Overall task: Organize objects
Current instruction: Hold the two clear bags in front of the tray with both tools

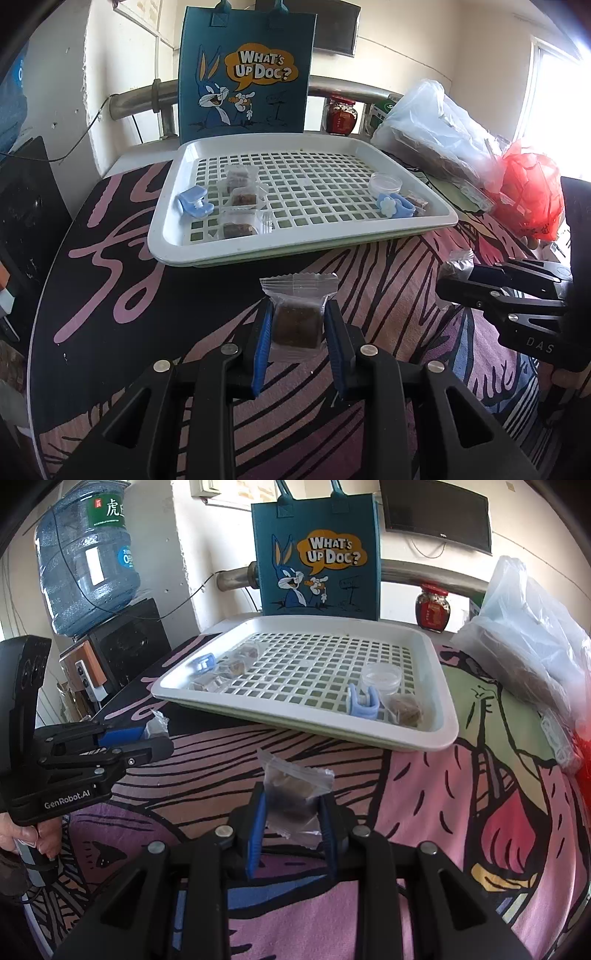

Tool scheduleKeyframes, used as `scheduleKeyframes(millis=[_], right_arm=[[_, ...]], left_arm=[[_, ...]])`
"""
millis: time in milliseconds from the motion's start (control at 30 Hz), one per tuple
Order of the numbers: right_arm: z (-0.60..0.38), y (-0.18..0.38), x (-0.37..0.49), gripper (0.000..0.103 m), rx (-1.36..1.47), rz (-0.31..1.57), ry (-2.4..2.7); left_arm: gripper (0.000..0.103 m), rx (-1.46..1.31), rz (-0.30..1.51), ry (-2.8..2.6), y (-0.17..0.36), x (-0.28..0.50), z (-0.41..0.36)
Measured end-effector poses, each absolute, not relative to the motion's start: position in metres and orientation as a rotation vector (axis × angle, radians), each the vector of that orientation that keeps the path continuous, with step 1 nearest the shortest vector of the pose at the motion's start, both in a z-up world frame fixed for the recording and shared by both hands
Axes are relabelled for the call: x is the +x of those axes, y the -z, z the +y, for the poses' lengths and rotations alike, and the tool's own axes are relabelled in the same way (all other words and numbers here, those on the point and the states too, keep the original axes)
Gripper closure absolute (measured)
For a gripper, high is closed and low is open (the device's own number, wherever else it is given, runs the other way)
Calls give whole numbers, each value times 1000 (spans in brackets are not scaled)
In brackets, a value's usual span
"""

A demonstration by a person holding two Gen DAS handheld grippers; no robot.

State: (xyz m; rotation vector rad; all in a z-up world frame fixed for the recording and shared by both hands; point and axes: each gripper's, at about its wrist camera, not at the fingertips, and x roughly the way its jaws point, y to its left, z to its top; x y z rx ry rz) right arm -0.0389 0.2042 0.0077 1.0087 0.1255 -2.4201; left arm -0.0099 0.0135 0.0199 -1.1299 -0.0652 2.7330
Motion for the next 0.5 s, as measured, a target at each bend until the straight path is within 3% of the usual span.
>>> scheduleKeyframes(millis=[500], right_arm=[[199, -2, -41, 77, 1050, 145, 2388]], left_arm=[[76, -1146, -84, -2725, -18, -12, 11]])
